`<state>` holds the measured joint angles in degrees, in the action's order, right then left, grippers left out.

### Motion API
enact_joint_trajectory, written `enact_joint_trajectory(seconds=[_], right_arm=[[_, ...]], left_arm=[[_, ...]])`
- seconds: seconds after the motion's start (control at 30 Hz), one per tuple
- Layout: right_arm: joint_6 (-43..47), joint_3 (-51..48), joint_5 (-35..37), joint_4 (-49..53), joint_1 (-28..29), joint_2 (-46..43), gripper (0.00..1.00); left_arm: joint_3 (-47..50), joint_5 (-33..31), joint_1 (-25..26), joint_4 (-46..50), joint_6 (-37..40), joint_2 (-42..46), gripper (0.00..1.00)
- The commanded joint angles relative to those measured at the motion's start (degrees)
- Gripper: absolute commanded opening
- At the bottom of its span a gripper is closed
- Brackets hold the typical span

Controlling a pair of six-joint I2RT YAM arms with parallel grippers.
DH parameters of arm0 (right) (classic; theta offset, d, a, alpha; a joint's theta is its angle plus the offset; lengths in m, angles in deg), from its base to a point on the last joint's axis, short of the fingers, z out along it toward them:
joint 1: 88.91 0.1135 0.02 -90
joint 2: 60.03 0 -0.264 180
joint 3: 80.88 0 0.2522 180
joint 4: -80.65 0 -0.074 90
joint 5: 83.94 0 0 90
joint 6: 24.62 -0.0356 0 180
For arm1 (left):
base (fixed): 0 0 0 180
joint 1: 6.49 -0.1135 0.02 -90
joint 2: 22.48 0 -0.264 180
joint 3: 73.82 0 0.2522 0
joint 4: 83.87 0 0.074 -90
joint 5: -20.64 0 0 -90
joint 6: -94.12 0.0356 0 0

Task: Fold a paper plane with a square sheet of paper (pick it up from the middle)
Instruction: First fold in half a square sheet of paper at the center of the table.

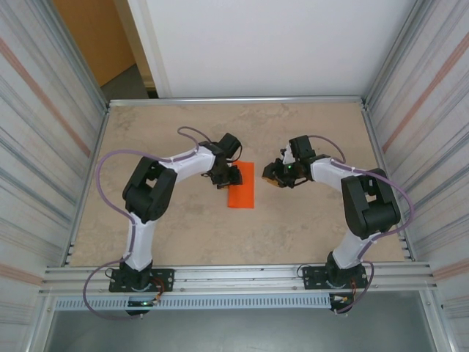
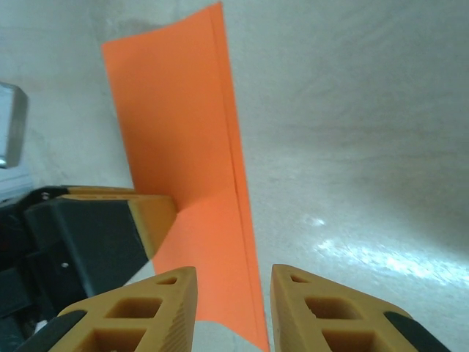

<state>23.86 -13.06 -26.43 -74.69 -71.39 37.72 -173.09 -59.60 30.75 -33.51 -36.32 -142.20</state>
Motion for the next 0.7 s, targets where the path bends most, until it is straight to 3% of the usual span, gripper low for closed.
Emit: enact_joint_trajectory(seconds=[0.0,0.67], right_arm=[[0.56,-0.99,1.05,1.23,-0.55,-1.69,0.31],[0.64,-2.47,-0.42,-0.5,-1.43,-1.46,0.31]], left_arm=[[1.74,-0.75,2.39,4.39,-1.13,-8.48,0.43],[0.38,0.59,3.0,5.76,-1.97,-12.41,0.46]])
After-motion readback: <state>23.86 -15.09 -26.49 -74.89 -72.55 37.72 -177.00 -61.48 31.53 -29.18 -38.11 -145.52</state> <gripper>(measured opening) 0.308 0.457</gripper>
